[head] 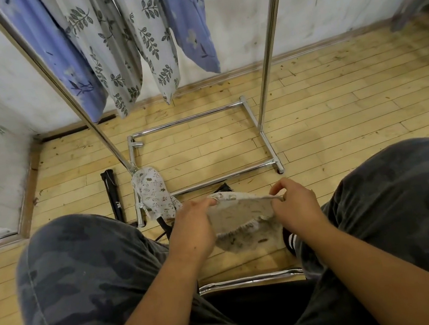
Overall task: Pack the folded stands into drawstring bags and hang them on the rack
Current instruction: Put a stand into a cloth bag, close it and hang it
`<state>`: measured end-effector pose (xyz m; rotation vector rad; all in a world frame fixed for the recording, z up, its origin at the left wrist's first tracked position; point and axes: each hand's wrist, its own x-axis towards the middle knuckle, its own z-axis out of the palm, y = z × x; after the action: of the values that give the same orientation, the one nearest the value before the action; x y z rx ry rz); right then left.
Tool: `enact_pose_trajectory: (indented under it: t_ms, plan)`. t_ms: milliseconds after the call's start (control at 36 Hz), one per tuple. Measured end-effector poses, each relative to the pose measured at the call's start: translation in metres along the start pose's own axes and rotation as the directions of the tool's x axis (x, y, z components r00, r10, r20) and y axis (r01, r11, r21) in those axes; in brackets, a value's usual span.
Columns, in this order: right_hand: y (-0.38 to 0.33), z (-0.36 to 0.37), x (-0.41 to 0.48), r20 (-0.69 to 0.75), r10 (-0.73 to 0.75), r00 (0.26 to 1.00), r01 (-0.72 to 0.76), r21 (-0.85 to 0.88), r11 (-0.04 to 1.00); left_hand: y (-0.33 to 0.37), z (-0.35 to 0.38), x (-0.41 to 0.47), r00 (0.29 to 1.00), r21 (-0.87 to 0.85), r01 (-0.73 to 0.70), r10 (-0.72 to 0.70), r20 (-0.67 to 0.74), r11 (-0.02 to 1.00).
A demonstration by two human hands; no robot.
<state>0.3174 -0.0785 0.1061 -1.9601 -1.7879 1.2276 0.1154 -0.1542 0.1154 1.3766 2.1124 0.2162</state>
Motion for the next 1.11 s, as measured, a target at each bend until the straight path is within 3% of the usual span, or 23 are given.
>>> enact_pose_trajectory:
  t_ms: [167, 306, 444, 639, 778, 944, 1111]
  plan:
    - [0.0, -0.005, 0.002, -0.022, 0.015, 1.0, -0.015, 0.024, 1.0, -0.001, 0.0, -0.004, 0.999, -0.006, -0.008, 0.009, 0.043, 1.0]
    - [-0.003, -0.009, 0.002, -0.024, -0.008, 1.0, 0.009, 0.044, 0.999, 0.002, 0.0, -0.002, 0.993, -0.063, -0.097, 0.101, 0.055, 0.993]
    - [-0.005, -0.008, 0.002, -0.013, -0.026, 1.0, 0.028, 0.188, 0.982, 0.007, 0.001, -0.003, 0.985, -0.127, -0.158, 0.165, 0.043, 0.979]
    - [-0.015, -0.003, -0.006, 0.179, -0.037, 0.983, -0.062, 0.514, 0.856, 0.01, 0.005, -0.003, 0.981, -0.188, -0.185, 0.191, 0.014, 0.965]
    - [-0.019, 0.0, -0.012, 0.297, -0.117, 0.948, -0.075, 0.564, 0.822, 0.013, 0.005, -0.003, 0.975, -0.212, -0.206, 0.22, 0.042, 0.955]
    - [-0.008, 0.011, -0.007, 0.292, -0.224, 0.93, 0.102, 0.379, 0.92, 0.021, 0.004, -0.005, 0.973, -0.353, -0.189, 0.222, 0.055, 0.916]
    - [0.002, 0.016, -0.003, 0.258, -0.235, 0.937, 0.219, 0.09, 0.972, 0.022, 0.004, -0.005, 0.979, -0.399, -0.169, 0.202, 0.041, 0.901]
